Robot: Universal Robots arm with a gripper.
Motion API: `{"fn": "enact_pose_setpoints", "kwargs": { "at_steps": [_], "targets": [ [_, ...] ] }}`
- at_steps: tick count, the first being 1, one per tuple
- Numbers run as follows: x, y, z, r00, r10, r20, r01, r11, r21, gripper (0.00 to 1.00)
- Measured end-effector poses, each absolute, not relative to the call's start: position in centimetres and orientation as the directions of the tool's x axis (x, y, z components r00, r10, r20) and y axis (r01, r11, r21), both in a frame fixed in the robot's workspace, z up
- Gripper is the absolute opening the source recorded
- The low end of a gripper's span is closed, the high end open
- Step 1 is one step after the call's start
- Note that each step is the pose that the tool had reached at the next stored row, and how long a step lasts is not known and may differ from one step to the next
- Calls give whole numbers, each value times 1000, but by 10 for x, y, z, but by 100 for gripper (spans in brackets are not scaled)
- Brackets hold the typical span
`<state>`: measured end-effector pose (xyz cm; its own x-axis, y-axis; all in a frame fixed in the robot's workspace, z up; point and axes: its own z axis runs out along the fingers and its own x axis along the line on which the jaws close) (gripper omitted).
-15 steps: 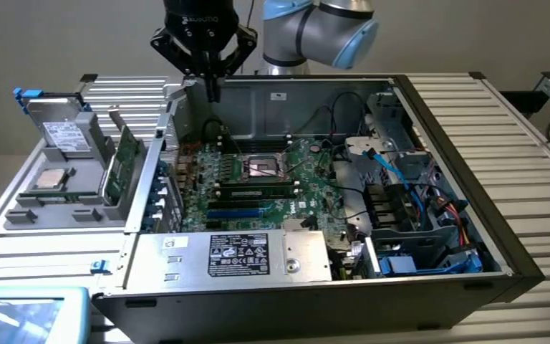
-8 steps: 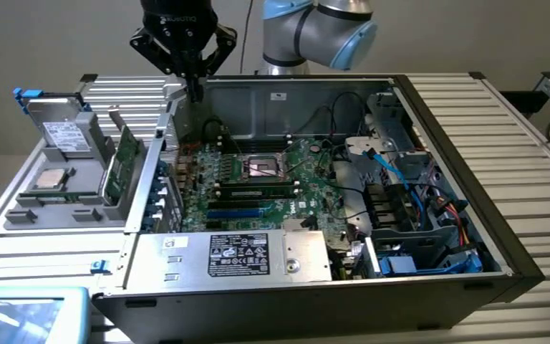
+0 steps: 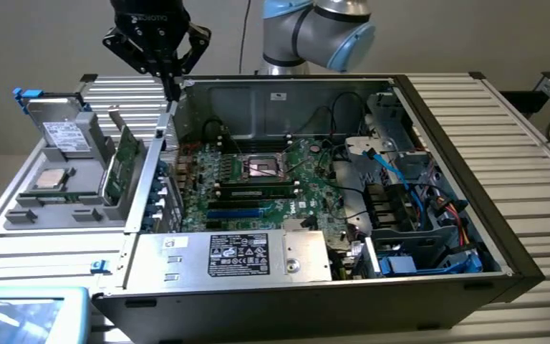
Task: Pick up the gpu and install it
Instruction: 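Reach for the gpu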
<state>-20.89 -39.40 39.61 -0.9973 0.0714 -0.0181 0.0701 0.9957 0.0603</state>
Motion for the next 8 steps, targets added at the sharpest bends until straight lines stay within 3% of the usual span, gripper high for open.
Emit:
{"fn": "enact_pose_setpoints", "kwargs": {
  "at_steps": [8],
  "targets": [
    [-245,-389,396,-997,71,-18,70,996,59,12]
  ]
}}
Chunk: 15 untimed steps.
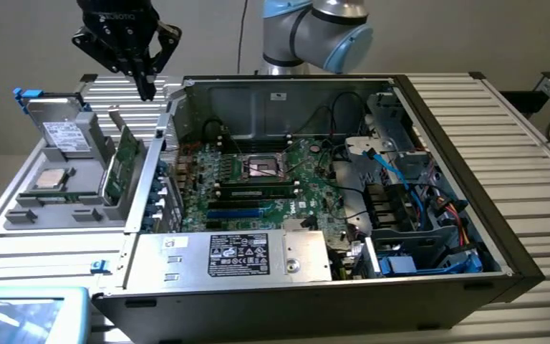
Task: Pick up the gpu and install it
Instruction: 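Reach for the gpu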
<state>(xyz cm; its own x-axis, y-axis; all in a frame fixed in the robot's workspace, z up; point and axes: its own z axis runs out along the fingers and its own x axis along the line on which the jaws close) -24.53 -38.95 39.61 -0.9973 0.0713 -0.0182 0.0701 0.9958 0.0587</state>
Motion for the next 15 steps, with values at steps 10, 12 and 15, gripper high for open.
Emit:
{"fn": "enact_pose_setpoints", "kwargs": {
  "at_steps": [10,12,15],
  "targets": [
    [-291,-384,396,-997,71,-18,70,996,58,12],
    [-300,-383,396,-997,71,-18,70,996,58,12],
    [-314,-382,396,-997,71,-18,70,996,58,12]
  ]
}}
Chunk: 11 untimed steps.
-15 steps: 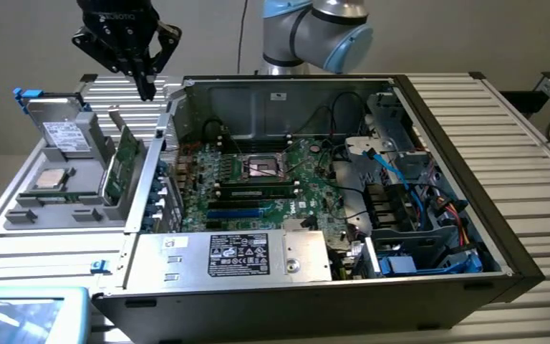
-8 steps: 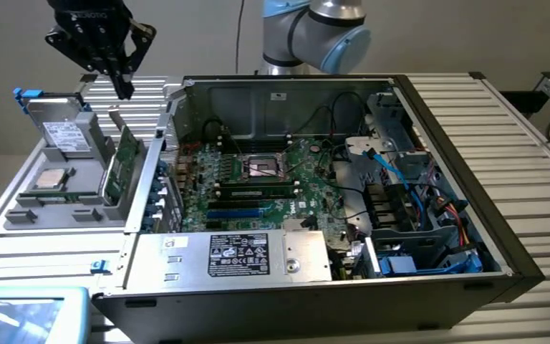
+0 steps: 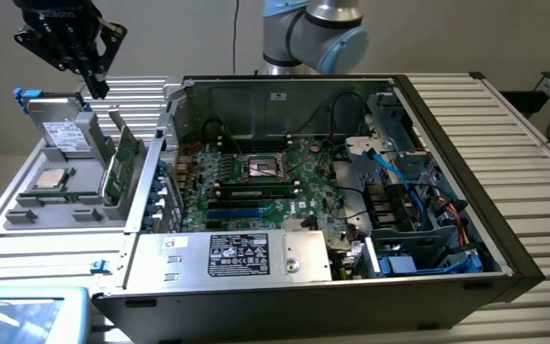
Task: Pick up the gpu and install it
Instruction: 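Reach for the gpu, then pick up the gpu and move the gpu toward the slot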
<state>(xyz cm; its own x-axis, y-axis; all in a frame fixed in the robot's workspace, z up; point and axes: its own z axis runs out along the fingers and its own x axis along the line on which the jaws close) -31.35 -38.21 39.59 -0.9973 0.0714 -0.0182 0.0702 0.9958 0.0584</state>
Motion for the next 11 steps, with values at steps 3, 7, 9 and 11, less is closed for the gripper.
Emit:
{"fn": "enact_pose_setpoints", "kwargs": {
  "at_steps": [3,7,9,11],
  "targets": [
    [-326,-381,396,-997,71,-18,70,996,58,12],
    [-337,-379,395,-997,71,-18,70,996,58,12],
    [-337,-379,395,-997,71,-18,70,996,58,12],
    [-337,-379,395,-997,71,-18,70,996,58,12]
  ]
}}
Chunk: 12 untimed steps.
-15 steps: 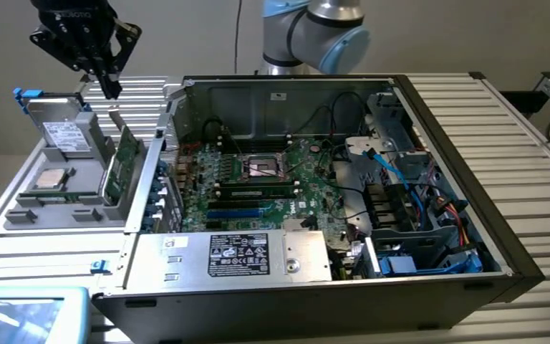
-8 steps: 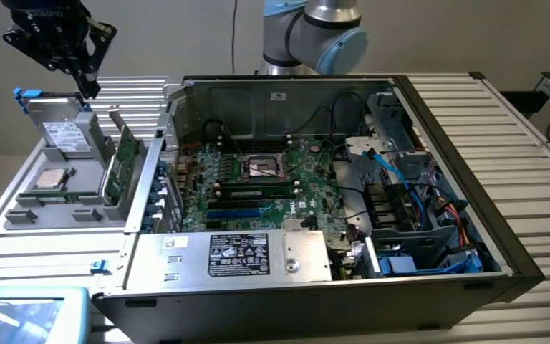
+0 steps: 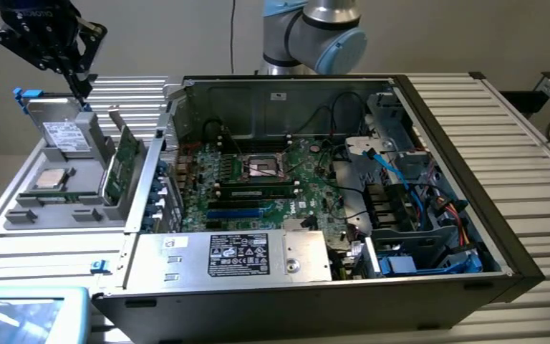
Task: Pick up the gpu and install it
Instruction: 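Pick up the gpu and move the gpu toward the slot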
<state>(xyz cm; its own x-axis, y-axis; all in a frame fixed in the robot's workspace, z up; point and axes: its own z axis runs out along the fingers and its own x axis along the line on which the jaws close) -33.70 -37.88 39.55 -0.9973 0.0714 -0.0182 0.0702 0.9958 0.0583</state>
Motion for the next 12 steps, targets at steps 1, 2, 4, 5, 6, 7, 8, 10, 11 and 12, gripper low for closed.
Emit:
{"fn": "enact_pose_setpoints", "kwargs": {
  "at_steps": [1,2,4,5,6,7,8,10,11,12],
  "targets": [
    [-337,-379,395,-997,71,-18,70,996,58,12],
    [-337,-379,395,-997,71,-18,70,996,58,12],
    [-337,-379,395,-997,71,-18,70,996,58,12],
    [-337,-379,395,-997,71,-18,70,996,58,12],
    [-337,-379,395,-997,71,-18,70,996,58,12],
    [-337,-379,395,-997,71,-18,70,996,58,12],
    [-337,-379,395,-997,71,-18,70,996,58,12],
    [-337,-379,395,-997,71,-18,70,996,58,12],
    [-337,-379,395,-997,71,-18,70,996,58,13],
    [-337,-379,395,-997,71,-18,70,996,58,20]
  ]
}}
